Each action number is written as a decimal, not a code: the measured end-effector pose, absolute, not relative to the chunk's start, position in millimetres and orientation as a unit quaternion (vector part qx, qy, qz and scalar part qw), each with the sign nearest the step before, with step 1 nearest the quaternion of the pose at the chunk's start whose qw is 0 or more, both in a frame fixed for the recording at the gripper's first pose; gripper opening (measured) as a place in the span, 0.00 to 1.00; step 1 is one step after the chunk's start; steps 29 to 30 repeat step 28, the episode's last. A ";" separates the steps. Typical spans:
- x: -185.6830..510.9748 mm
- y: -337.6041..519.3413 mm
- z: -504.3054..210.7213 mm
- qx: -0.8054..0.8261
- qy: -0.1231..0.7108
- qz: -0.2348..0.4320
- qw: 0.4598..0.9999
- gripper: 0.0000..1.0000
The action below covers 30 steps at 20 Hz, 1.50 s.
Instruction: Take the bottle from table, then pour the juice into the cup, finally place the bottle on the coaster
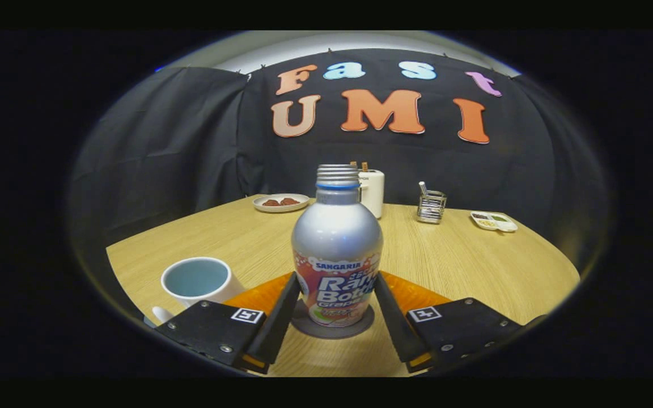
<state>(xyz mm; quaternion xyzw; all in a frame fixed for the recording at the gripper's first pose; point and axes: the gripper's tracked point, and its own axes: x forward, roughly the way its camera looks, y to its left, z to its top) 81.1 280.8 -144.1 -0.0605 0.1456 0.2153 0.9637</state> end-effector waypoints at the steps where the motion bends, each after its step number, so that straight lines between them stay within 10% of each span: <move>1: 80.3 278.6 -144.4 -0.064 0.145 0.213 0.964 0.78; 8: 68.5 265.5 -130.8 -0.061 0.138 0.206 0.967 0.98; 30: 41.6 98.1 -37.5 -0.045 0.078 0.115 0.989 0.98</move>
